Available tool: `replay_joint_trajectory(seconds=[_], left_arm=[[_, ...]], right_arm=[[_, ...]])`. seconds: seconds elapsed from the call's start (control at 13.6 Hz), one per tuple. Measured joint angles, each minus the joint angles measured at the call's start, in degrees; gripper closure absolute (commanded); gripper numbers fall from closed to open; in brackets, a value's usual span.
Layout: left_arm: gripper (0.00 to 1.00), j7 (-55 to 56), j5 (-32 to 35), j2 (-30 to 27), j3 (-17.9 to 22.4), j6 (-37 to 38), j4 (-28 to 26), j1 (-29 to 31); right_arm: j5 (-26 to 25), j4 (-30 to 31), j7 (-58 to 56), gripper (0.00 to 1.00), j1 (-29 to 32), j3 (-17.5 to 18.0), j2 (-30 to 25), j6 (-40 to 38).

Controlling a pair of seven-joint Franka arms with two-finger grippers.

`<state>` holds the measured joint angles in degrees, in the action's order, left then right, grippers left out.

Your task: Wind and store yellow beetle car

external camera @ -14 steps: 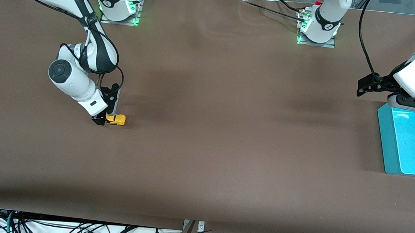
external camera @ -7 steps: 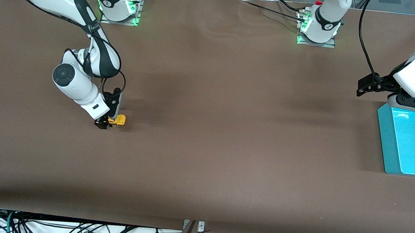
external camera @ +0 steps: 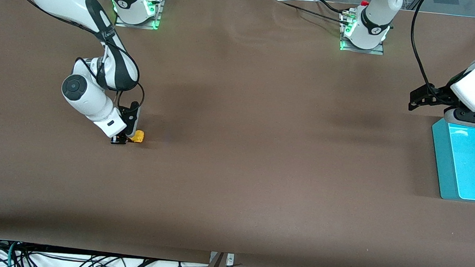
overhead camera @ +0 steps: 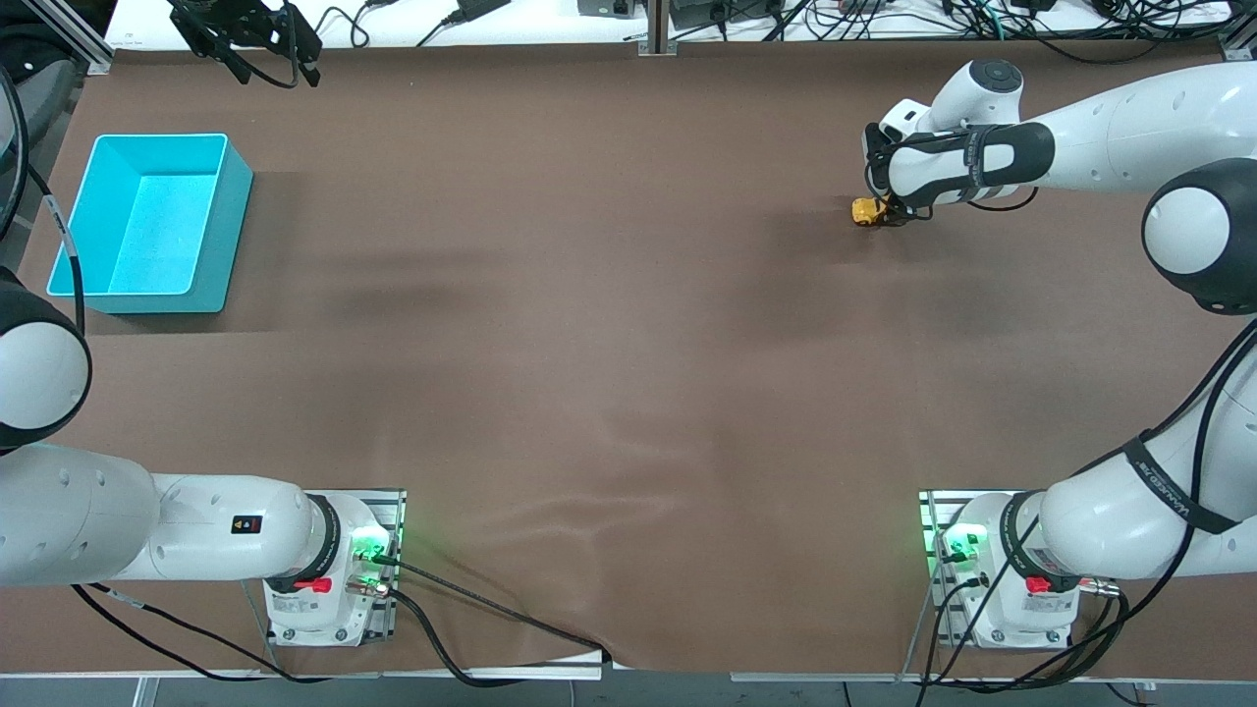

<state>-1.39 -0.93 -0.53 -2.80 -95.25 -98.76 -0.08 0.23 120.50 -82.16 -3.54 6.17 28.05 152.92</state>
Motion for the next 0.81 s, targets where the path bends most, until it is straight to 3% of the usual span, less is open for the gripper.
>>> replay_joint_trajectory(seconds=[0.81], left_arm=[[0.0,0.0,0.0,0.0,0.0,0.0,0.0,0.0]], right_arm=[[0.1,0.2,-11.0,0.77,5.6,0.1,-0.2,-0.6]])
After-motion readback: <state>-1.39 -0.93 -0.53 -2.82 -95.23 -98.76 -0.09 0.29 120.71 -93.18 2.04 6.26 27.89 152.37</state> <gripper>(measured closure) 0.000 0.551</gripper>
